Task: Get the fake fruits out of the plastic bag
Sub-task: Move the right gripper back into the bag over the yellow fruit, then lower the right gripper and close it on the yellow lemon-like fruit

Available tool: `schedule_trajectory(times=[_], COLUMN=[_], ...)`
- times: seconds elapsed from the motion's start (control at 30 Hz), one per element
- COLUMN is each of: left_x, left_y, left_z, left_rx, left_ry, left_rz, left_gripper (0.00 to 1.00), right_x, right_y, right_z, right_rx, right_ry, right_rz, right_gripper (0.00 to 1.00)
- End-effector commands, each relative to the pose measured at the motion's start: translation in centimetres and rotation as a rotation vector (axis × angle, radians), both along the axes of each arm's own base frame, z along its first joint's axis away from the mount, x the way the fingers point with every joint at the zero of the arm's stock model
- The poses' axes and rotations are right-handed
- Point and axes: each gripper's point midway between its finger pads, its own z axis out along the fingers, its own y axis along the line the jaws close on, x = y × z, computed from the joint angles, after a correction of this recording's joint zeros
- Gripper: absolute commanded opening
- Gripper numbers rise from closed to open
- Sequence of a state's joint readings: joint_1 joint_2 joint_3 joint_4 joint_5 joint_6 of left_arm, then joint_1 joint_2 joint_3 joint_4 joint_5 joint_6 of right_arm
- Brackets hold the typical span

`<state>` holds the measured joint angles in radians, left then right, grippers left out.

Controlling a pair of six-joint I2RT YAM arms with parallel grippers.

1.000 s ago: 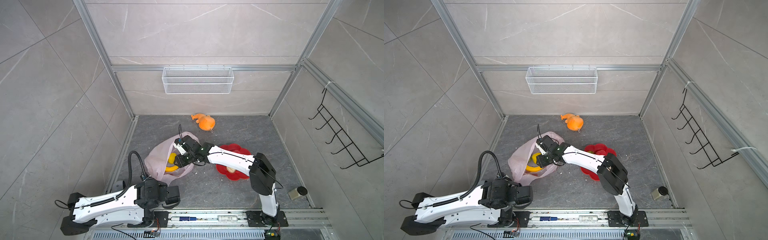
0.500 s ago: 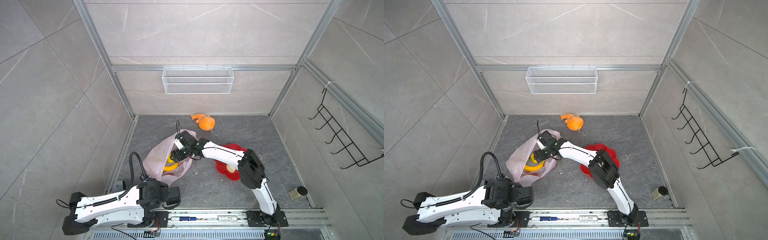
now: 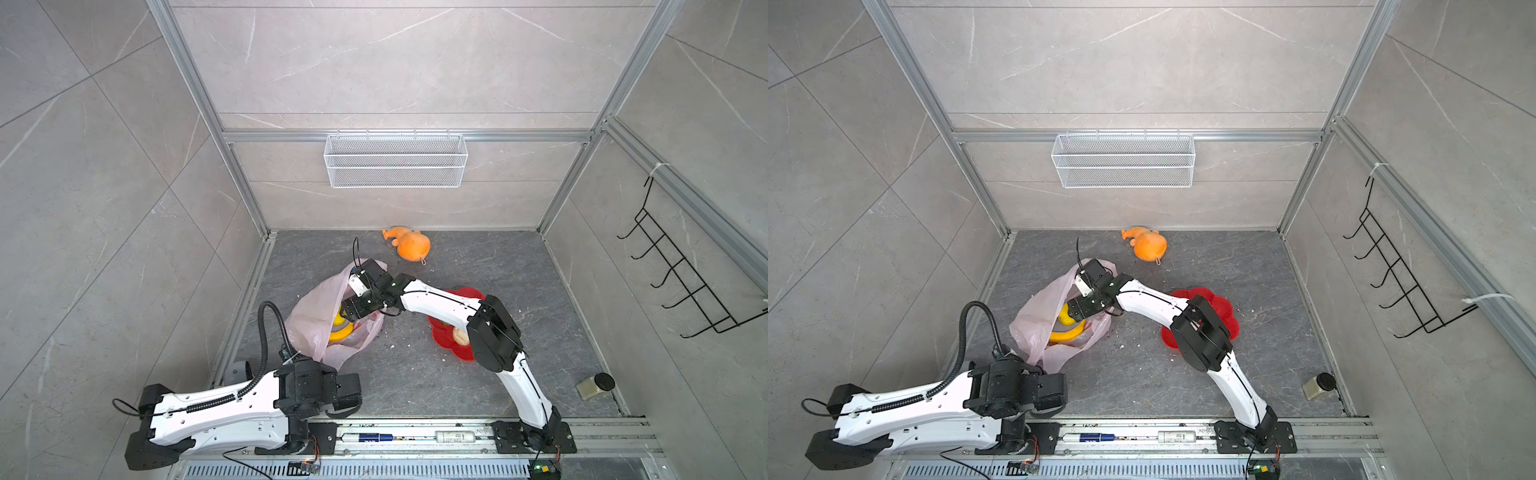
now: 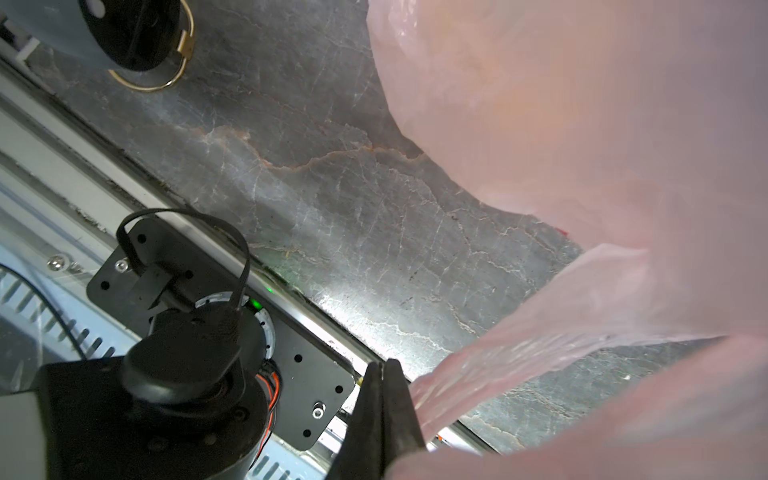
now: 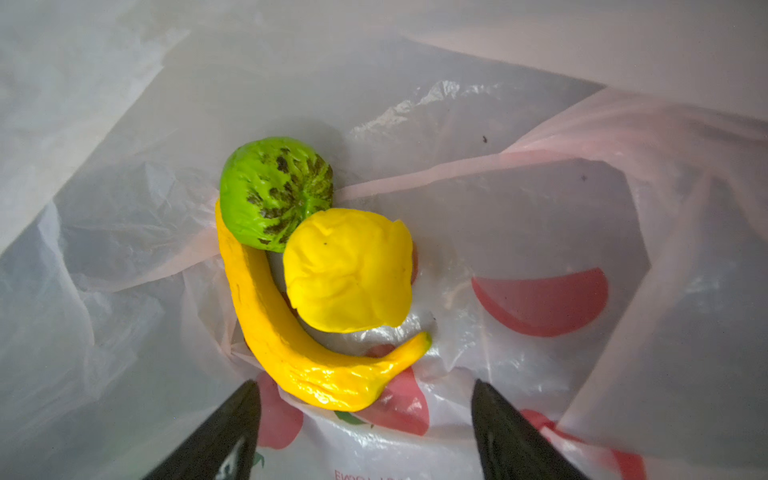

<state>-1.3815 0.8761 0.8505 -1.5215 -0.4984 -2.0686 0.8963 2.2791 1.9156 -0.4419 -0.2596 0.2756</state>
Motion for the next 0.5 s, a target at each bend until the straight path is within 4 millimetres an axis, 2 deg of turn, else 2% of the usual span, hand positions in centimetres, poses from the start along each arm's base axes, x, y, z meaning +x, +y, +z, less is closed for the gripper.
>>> schedule_trajectory(times=[0.0,0.2,0.47], left_x=[0.9,1.8,2.2], left_y=[2.5,1.7,1.4], left_z=[1.7,1.8,2.1], left_rx=[-0.001,-0.051,-0.073], left_ry=[-0.113,-0.167,-0.190], left_rz=[0.154,0.106,0.061], left_gripper=[0.00,0.00,0.00], right_x=[-0.6,-2.0,-0.9], right_y=[2.0,3.5,4.0], right_z=[0.9,0.5,-0.7], right_rx=[0.043,0.023,-0.023], right_ry=[-0.033,-0.077,-0.133], right_rz=[0.052,0.071,0.016], right_gripper=[0.81,0.82,0.85])
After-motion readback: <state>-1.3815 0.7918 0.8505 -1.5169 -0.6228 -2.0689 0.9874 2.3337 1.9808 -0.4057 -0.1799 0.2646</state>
